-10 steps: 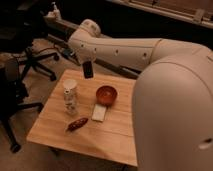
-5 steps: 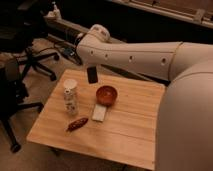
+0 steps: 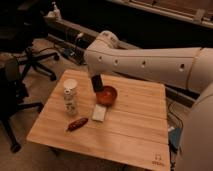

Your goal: Place the eraser in the ceramic cup

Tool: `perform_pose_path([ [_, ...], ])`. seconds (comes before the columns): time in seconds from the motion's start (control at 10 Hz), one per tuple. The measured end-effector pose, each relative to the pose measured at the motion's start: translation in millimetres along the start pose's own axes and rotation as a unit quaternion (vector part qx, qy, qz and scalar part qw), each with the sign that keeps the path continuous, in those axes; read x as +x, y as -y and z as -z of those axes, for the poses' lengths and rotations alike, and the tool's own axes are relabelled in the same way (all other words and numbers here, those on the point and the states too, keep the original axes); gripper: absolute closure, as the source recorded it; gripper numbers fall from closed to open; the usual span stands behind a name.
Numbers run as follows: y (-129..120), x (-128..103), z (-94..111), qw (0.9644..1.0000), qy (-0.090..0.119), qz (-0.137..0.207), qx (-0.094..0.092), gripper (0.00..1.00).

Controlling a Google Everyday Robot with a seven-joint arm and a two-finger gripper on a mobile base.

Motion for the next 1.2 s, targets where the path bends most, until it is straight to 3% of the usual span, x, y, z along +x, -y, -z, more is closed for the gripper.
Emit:
perform_pose_path([
  [0.3, 25.3, 24.1, 2.4, 0.9978, -0.036, 0.049, -0.025, 1.0],
  [0.6, 48.1, 37.5, 9.2, 0.9956, -0.063, 0.062, -0.03, 1.0],
  [1.2, 46.7, 37.6, 8.4, 0.9955, -0.064, 0.063, -0.031, 1.0],
])
